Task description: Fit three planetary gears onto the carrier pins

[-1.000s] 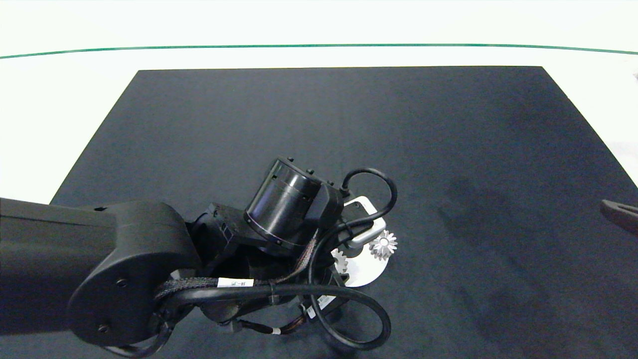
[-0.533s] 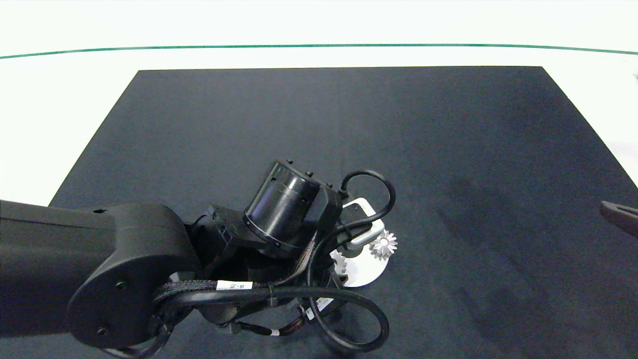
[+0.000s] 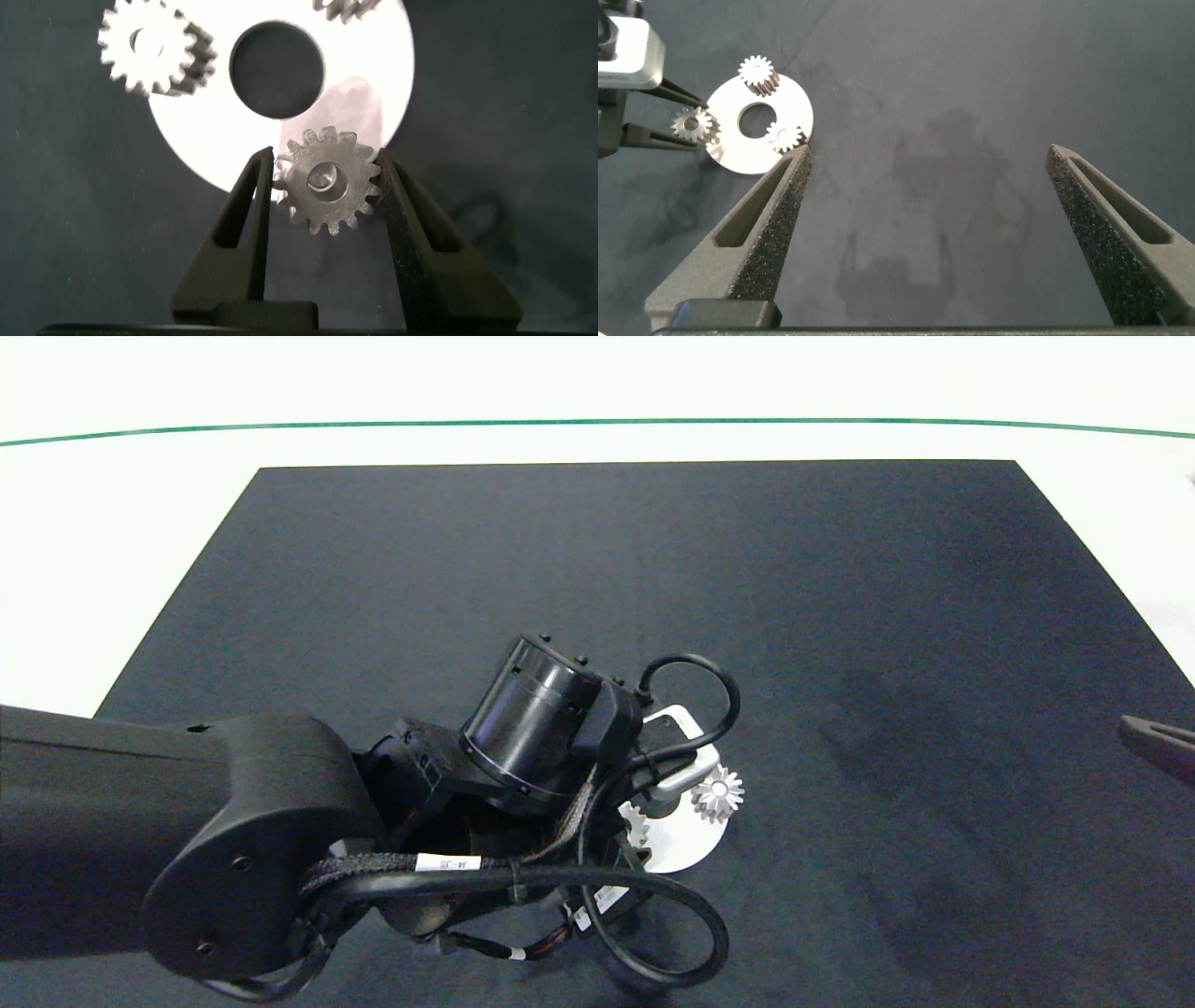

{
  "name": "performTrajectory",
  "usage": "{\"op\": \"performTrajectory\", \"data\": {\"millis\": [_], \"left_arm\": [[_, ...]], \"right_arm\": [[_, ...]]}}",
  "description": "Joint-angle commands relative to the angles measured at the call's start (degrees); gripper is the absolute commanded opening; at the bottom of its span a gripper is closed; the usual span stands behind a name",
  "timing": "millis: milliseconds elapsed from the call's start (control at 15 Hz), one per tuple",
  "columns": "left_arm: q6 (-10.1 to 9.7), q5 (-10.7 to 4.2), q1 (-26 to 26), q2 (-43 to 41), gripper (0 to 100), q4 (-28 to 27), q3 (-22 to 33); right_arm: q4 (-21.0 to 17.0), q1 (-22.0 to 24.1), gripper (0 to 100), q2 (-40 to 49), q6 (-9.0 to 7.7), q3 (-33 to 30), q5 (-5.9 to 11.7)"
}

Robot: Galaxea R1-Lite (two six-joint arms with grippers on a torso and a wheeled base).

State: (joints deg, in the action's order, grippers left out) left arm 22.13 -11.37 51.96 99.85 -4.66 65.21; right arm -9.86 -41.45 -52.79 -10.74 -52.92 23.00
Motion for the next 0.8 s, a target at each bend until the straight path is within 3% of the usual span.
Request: {"op": "performTrajectory", "data": {"millis": [67, 600, 667, 800], "left_arm": [[0.20, -0.05, -0.80, -0.54, 16, 0.00, -0.26], [-0.33, -0.14, -0.63, -1.06, 16, -0.09, -0.43], [-0.42, -0.05, -0.63, -1.15, 100, -0.09, -0.43], [-0.68, -0.14, -0.80, -1.06, 100, -0.09, -0.43]], "right_arm": [[-0.07, -0.04, 100, -0.30, -0.07, 0.01, 0.11], [-0.07, -0.04, 100, 0.23, -0.07, 0.10, 0.11], [-0.07, -0.04, 100, 0.23, -0.07, 0.10, 0.11], [-0.16, -0.04, 100, 0.14, -0.07, 0.10, 0.11]]}}
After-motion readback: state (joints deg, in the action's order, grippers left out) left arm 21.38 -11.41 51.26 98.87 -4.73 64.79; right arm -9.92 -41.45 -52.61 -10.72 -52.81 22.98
